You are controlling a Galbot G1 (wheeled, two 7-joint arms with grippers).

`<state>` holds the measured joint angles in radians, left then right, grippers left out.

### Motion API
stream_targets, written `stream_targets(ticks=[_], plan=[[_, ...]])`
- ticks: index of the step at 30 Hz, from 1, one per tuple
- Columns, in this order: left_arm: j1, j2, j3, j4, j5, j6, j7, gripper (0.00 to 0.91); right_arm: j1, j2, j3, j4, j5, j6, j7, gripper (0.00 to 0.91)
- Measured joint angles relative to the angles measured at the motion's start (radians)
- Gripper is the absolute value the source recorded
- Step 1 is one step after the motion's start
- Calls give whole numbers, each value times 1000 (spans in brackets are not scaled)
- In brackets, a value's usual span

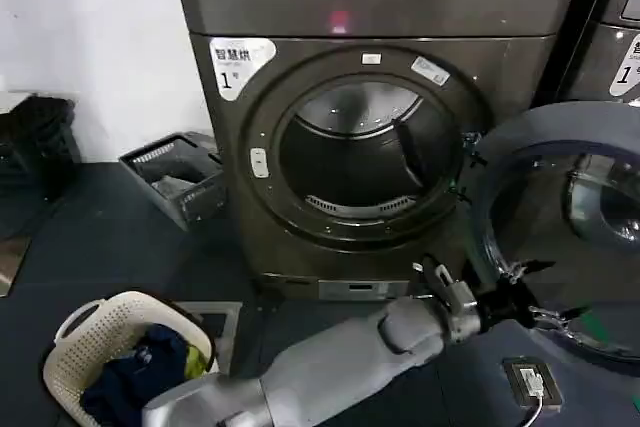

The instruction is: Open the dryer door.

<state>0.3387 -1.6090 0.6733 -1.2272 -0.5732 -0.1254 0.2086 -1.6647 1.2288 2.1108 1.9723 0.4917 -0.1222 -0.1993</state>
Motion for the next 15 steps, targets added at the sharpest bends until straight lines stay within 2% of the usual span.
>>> stream_targets(ticks=[8,15], plan=[[-4,0,-39,40,41,-10,-55,907,-6,-7,26,-11,0,4,10,907],[1,0,-54,19,44,-34,-57,907,-9,-5,28,-8,0,8,10,907]])
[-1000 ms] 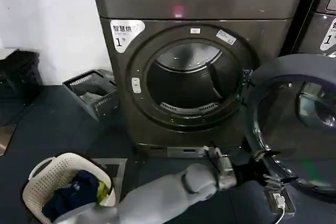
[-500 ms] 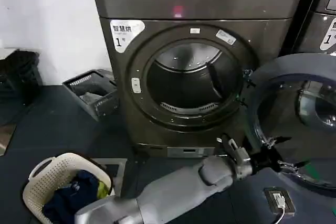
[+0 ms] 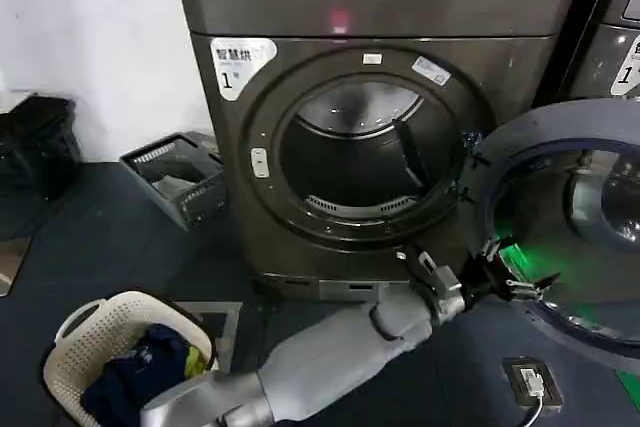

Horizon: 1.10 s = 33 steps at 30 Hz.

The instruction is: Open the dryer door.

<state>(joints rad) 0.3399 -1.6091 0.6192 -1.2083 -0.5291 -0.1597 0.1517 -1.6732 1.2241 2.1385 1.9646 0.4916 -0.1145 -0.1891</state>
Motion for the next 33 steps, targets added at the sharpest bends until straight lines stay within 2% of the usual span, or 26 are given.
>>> stream_targets(ticks=[5,14,24,27,33], plan=[[9,0,-7,-34,-3,-25,-7,907,0,-4,12,-1,0,3,0,907],[43,12,-12,-157,-30,-183,-45,907,4,-14,28,-18,3,13,8,907],[83,348,-14,-402,-17,-218,-53,907,20,-40,41,-31,3,22,7,907],[96,470,-14,-494,-24,-257,-48,907,24,-53,56,-34,0,26,9,907],[136,763,-42,-653,-3,-214,-40,907,35,-82,82,-63,-49,53,14,907]])
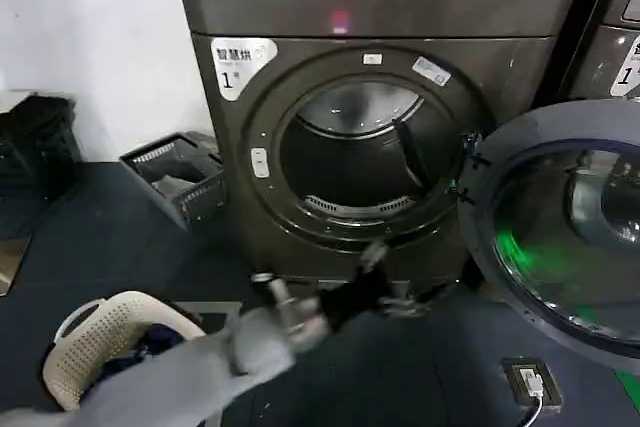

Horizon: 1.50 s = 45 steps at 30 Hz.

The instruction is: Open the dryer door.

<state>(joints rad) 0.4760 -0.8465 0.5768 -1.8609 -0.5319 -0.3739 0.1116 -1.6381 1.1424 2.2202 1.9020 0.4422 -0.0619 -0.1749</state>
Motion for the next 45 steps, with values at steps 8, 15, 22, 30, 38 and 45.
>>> stream_targets(ticks=[8,15,22,30,38,45], plan=[[113,361,-112,-150,-4,110,61,907,29,-27,-4,12,-47,-6,-18,907],[325,619,-275,-144,62,146,137,907,60,-37,2,15,-131,-25,-21,907],[392,781,-330,-33,117,166,182,907,96,-39,5,1,-171,-17,-16,907],[411,902,-375,62,228,167,310,907,114,-48,11,-34,-173,-7,-16,907],[418,971,-385,123,329,145,405,907,102,-52,25,-28,-170,-7,-19,907],[418,980,-400,161,389,114,415,907,93,-39,29,-14,-166,-6,-22,907]])
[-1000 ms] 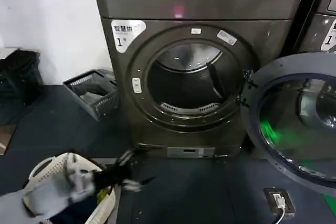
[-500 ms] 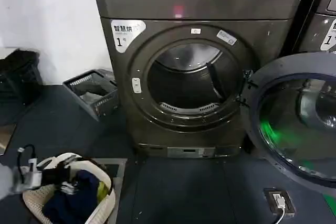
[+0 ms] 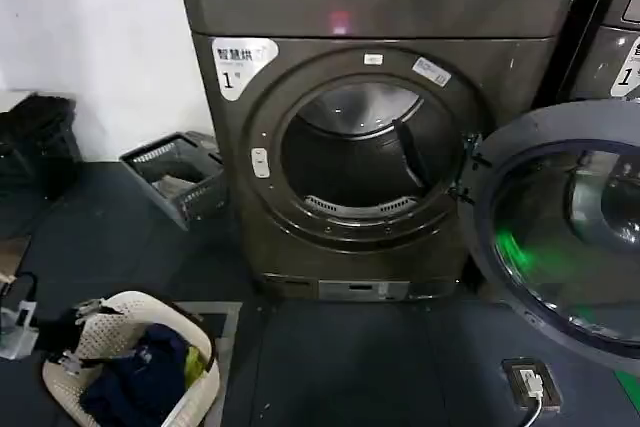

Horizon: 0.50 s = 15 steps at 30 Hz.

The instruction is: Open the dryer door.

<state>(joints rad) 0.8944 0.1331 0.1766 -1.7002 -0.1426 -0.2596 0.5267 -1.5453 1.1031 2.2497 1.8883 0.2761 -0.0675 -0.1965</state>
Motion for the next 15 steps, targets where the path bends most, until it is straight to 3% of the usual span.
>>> stream_targets(ticks=[9,15], plan=[[6,1,2,25,53,-19,-27,907,-11,1,14,3,4,-1,0,907],[-2,14,-9,23,68,-46,36,907,-15,-6,27,3,1,-2,0,907]])
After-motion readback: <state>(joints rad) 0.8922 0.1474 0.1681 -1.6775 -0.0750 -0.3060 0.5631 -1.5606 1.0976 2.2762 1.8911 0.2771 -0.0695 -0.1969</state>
